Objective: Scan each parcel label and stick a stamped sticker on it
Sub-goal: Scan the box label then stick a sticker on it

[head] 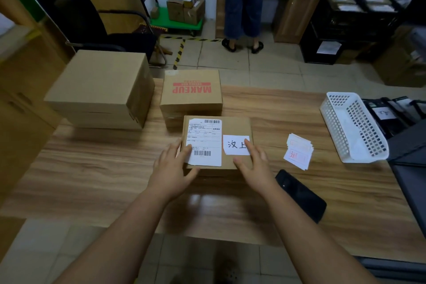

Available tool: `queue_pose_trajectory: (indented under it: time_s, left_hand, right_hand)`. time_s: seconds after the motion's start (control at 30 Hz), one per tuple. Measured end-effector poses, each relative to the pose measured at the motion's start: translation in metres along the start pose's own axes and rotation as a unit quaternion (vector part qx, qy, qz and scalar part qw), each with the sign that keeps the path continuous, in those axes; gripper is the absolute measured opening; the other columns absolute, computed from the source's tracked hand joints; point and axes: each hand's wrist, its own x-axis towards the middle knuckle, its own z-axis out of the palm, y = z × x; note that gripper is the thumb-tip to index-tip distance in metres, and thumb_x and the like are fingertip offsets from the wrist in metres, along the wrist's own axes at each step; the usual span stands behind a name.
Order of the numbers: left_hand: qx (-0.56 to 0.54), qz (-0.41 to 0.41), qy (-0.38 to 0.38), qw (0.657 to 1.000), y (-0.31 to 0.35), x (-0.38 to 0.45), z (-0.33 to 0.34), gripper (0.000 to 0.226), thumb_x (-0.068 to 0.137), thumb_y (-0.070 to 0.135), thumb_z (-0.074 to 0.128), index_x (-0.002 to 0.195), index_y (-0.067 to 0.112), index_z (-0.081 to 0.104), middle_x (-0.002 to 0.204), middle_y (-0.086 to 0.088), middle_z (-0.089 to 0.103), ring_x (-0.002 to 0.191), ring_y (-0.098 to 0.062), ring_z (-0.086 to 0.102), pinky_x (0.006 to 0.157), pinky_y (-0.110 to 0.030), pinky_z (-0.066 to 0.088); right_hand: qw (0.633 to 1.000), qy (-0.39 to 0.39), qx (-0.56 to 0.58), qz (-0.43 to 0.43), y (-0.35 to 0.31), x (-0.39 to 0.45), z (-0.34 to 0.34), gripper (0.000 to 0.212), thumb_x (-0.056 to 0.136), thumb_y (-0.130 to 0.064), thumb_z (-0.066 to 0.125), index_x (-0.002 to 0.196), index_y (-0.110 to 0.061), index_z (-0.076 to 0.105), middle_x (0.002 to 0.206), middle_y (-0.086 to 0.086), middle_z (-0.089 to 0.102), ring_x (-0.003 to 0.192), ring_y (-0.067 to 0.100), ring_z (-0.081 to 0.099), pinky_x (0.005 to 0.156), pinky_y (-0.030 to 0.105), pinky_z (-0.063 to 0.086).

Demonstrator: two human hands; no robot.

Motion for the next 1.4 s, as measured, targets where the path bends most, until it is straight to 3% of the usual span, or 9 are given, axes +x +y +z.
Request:
queue_pose_trajectory:
  time_s: [0.1, 0.2, 0.4, 0.67, 0.93, 1.03, 1.17, 1.23, 1.4]
  left_hand:
    - [0.030, 0.037, -0.016, 0.999, 0.021, 0.002, 0.005, 0.064, 0.092, 0.061, 0.049, 0.149, 0.038, 0.030, 0.163, 0.006, 0.011, 0.150, -0.021, 0.005, 0.117, -0.044, 0.017]
    - [0.055, 0.027, -0.031, 0.998, 0.040, 0.006, 0.015, 0.064, 0.093, 0.064, 0.041, 0.150, 0.039, 0.026, 0.164, 0.007, 0.005, 0.150, -0.025, -0.004, 0.118, -0.048, 0.015]
    - [0.023, 0.013, -0.004, 1.000, 0.049, 0.017, 0.032, 0.062, 0.092, 0.061, 0.047, 0.147, 0.035, 0.037, 0.163, 0.006, 0.014, 0.149, -0.028, 0.001, 0.118, -0.053, 0.021]
    - [0.030, 0.013, 0.013, 0.999, 0.055, 0.024, 0.035, 0.060, 0.094, 0.051, 0.054, 0.148, 0.028, 0.040, 0.163, 0.000, 0.018, 0.149, -0.030, 0.001, 0.121, -0.045, 0.010]
    - [0.067, 0.014, 0.021, 0.997, 0.055, 0.028, 0.030, 0.060, 0.091, 0.056, 0.056, 0.144, 0.030, 0.045, 0.162, -0.006, 0.020, 0.148, -0.032, 0.013, 0.118, -0.045, 0.017]
    - [0.075, 0.005, 0.018, 0.997, 0.052, 0.018, 0.027, 0.060, 0.092, 0.057, 0.054, 0.146, 0.034, 0.040, 0.163, -0.005, 0.015, 0.149, -0.031, 0.011, 0.117, -0.045, 0.017]
    - [0.095, 0.051, 0.055, 0.993, 0.044, -0.005, 0.016, 0.041, 0.090, 0.048, 0.058, 0.124, 0.025, 0.058, 0.146, -0.007, 0.045, 0.133, -0.030, 0.041, 0.103, -0.046, 0.037]
    - [0.099, 0.046, 0.053, 0.993, 0.041, -0.015, 0.010, 0.042, 0.091, 0.045, 0.060, 0.127, 0.022, 0.059, 0.141, -0.005, 0.049, 0.127, -0.027, 0.046, 0.102, -0.044, 0.037]
    - [0.070, 0.030, -0.004, 0.997, 0.035, -0.032, 0.005, 0.059, 0.097, 0.049, 0.048, 0.150, 0.026, 0.036, 0.158, 0.005, 0.028, 0.144, -0.020, 0.027, 0.114, -0.039, 0.023]
  right_hand:
    - [0.995, 0.089, 0.031, 0.012, 0.026, -0.005, -0.024, 0.056, 0.096, -0.041, 0.057, 0.148, -0.026, 0.040, 0.150, 0.004, 0.039, 0.135, 0.020, 0.041, 0.111, 0.042, 0.038]
    - [0.985, 0.148, -0.087, 0.026, 0.077, -0.018, -0.059, 0.055, 0.093, -0.037, 0.062, 0.143, -0.019, 0.047, 0.143, 0.009, 0.045, 0.133, 0.027, 0.042, 0.108, 0.039, 0.037]
    - [0.926, -0.063, -0.361, 0.093, 0.157, -0.046, -0.087, 0.087, 0.088, -0.067, 0.051, 0.155, -0.043, 0.002, 0.162, 0.002, 0.008, 0.148, 0.025, 0.010, 0.117, 0.043, 0.020]
    - [0.925, -0.006, -0.380, 0.028, 0.155, -0.050, -0.094, 0.078, 0.083, -0.069, 0.052, 0.151, -0.045, 0.023, 0.143, -0.001, 0.039, 0.130, 0.021, 0.034, 0.102, 0.039, 0.032]
    - [0.948, 0.097, -0.303, -0.006, 0.091, -0.050, -0.135, 0.079, 0.064, -0.061, 0.057, 0.139, -0.037, 0.051, 0.132, -0.002, 0.052, 0.120, 0.024, 0.046, 0.095, 0.038, 0.037]
    - [0.954, 0.071, -0.290, -0.011, 0.046, -0.053, -0.150, 0.076, 0.073, -0.058, 0.065, 0.143, -0.040, 0.044, 0.137, -0.005, 0.047, 0.126, 0.019, 0.039, 0.102, 0.037, 0.034]
    - [0.955, 0.017, -0.293, -0.032, -0.020, -0.067, -0.155, 0.072, 0.072, -0.059, 0.064, 0.140, -0.045, 0.045, 0.128, -0.007, 0.050, 0.127, 0.018, 0.039, 0.101, 0.039, 0.039]
    - [0.950, -0.010, -0.308, -0.046, -0.051, -0.075, -0.151, 0.069, 0.071, -0.060, 0.064, 0.137, -0.045, 0.049, 0.120, -0.005, 0.052, 0.123, 0.019, 0.042, 0.099, 0.041, 0.041]
    - [0.937, -0.057, -0.337, -0.066, -0.100, -0.087, -0.129, 0.055, 0.069, -0.056, 0.067, 0.121, -0.042, 0.060, 0.107, -0.004, 0.056, 0.111, 0.020, 0.046, 0.087, 0.037, 0.046]
